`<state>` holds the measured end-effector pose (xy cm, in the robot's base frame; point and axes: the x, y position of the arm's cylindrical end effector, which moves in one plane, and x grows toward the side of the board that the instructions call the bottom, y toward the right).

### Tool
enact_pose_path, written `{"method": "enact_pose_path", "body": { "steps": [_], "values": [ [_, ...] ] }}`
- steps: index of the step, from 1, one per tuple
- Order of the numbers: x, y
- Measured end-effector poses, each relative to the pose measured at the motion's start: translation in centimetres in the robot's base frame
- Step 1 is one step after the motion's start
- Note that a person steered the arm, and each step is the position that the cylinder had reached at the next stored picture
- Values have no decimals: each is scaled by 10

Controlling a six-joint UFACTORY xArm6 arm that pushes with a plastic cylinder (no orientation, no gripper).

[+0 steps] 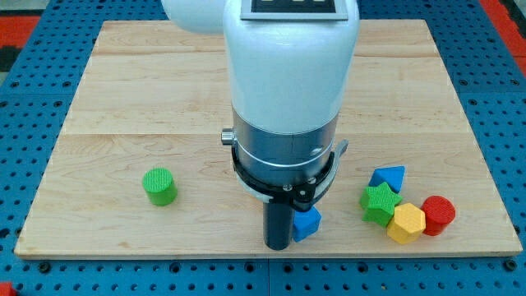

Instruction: Slide the red circle into the blue triangle

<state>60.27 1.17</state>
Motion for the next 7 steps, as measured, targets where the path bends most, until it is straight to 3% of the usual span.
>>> {"method": "enact_pose_path", "body": {
  "steps": [1, 3, 4, 5, 7],
  "values": [
    [14, 3],
    [16, 204],
    [15, 215],
    [-21, 204],
    [-39, 246]
  ]
}}
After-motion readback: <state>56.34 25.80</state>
